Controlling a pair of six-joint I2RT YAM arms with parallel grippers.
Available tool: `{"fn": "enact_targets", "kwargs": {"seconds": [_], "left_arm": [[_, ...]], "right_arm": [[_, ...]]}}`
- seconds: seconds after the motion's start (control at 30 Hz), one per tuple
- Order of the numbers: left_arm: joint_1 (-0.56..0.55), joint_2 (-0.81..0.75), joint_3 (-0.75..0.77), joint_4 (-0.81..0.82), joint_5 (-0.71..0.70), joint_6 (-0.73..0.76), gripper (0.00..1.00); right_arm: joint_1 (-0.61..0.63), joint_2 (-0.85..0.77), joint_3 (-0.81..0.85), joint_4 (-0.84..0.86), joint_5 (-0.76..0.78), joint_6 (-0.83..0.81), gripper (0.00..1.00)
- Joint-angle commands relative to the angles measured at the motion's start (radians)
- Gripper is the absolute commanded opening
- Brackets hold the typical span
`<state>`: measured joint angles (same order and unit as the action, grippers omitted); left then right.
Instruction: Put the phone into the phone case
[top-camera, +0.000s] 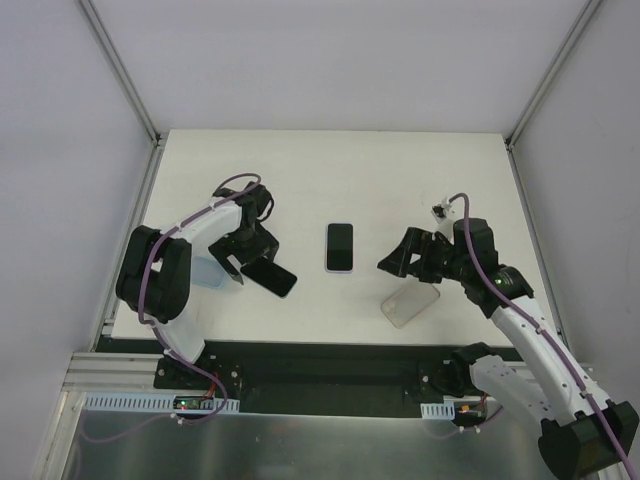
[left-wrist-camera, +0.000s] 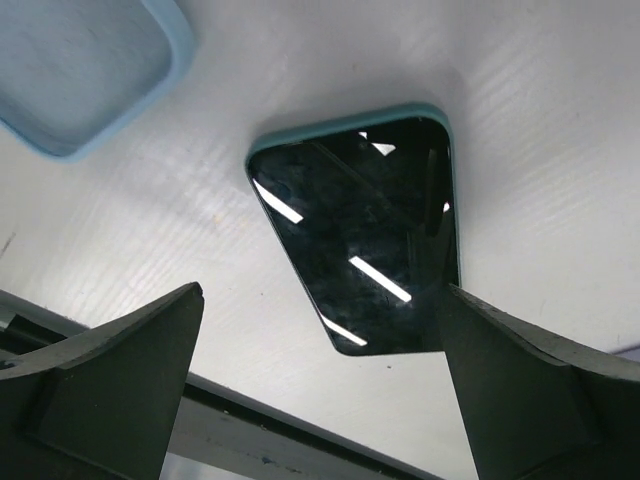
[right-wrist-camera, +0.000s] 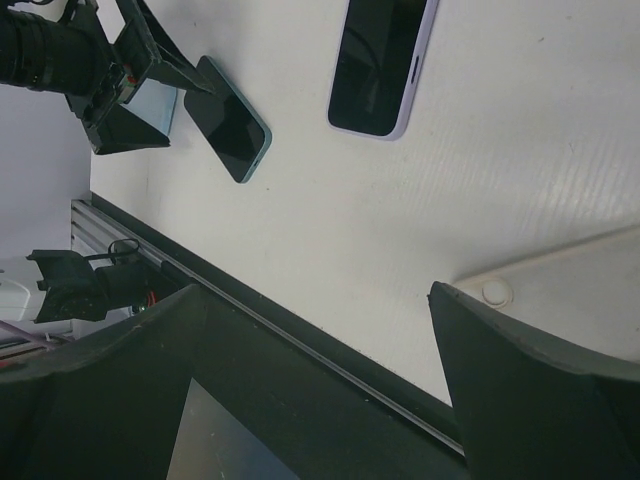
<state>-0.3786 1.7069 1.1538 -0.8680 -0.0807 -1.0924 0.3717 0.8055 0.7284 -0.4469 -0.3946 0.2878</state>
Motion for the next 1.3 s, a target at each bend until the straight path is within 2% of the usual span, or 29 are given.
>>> {"fn": "enact_targets", "kwargs": {"seconds": [0.0,0.2,0.4,0.73,0.97,1.2,1.27], "left_arm": [[0.026,-0.009,0.021,-0.052,-0.082,-0.034,0.99],[0.029,0.034,0.072,-0.048,-0.080,-0.082,0.99],[0.029,0.036,0.001,0.050,-0.041,-0.155,0.99],[0.027,0.083,-0.069,0.138,-0.031,-0.182,0.99],[0.029,0.094,-0.118,0.156,-0.021,-0.175,0.90],[0.026,0.083,-0.135,0.159,0.044,-0.069,0.78],[0.027,0.070,-0.140,0.159,0.047,-0.043,0.71]], "right_arm": [[0.016,0.027,0.006,0.076,-0.052,0.010,0.96],[0.036,0.003,0.017,0.051,-0.006,0.004,0.96],[0.064,0.009,0.005,0.060,0.010,0.024,0.96],[0.084,-0.022,-0.003,0.040,0.048,0.014,0.96],[0.087,-0.014,-0.003,0.040,0.051,0.007,0.96],[0.099,0.047,0.006,0.074,0.036,0.011,0.96],[0.104,0.070,0.005,0.100,0.023,0.017,0.96]]}}
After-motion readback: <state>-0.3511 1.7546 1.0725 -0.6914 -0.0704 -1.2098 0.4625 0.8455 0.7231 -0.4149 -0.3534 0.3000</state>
